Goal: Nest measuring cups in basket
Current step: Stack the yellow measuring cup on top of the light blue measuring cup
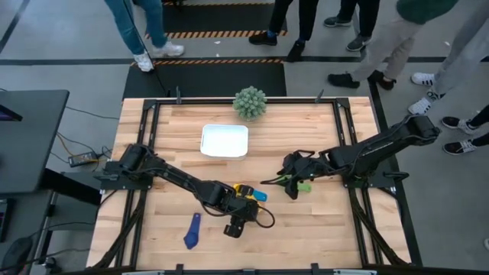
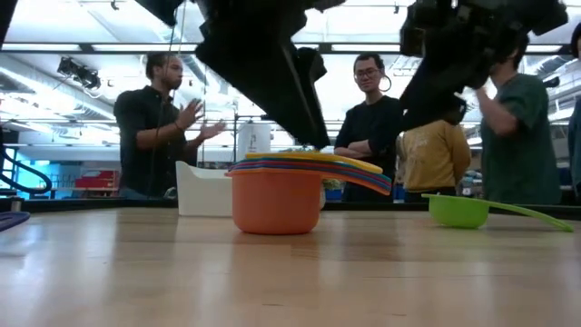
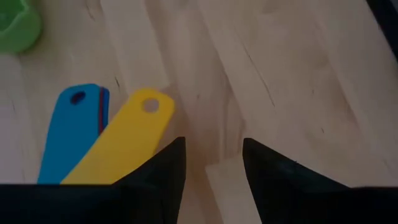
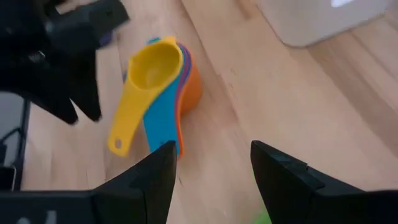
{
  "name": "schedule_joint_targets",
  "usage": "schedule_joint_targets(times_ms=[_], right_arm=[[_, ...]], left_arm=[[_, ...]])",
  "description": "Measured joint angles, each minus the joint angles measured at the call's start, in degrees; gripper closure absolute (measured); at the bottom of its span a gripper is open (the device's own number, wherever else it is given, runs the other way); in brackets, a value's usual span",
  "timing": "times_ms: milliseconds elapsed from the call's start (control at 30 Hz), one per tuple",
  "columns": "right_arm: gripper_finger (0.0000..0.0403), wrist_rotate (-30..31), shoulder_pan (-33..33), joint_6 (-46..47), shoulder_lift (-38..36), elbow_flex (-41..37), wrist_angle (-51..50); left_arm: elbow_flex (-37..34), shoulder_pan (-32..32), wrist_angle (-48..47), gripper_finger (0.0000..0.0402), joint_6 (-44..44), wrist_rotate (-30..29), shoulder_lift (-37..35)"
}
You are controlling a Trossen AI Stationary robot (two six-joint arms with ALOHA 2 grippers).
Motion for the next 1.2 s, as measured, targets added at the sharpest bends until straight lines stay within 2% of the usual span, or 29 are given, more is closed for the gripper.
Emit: schedule_joint_targets(times_ms=[233,400,567,700,933,1200], right_arm=[[0.0190,-0.5,0.0,0.9,9.6,0.0,10.5],[0.0190,-0.5,-0.1,1.6,14.9,0.0,13.7],[0.0190,-0.6,-0.1,1.7,17.0,0.0,16.0],[0.0190,-0.8,-0.1,1.3,18.3,0.0,18.6],[0.0190,-3.4,-0.1,1.8,21.7,0.0,21.5],[0.0190,-4.6,-0.4,2.2,21.1,0.0,21.6]], left_arm=[[-0.6,0.3,-1.2,0.0237,-1.5,0.0,0.1],[-0.6,0.2,-0.8,0.0237,-1.5,-1.3,0.5],[-0.7,0.1,0.2,0.0237,-1.5,-2.3,1.6],[-0.7,0.1,1.1,0.0237,-1.9,-6.1,2.3],[-0.6,0.4,3.7,0.0237,-4.2,-6.7,2.5],[-0.6,0.8,4.0,0.0237,-6.3,-7.8,2.5]])
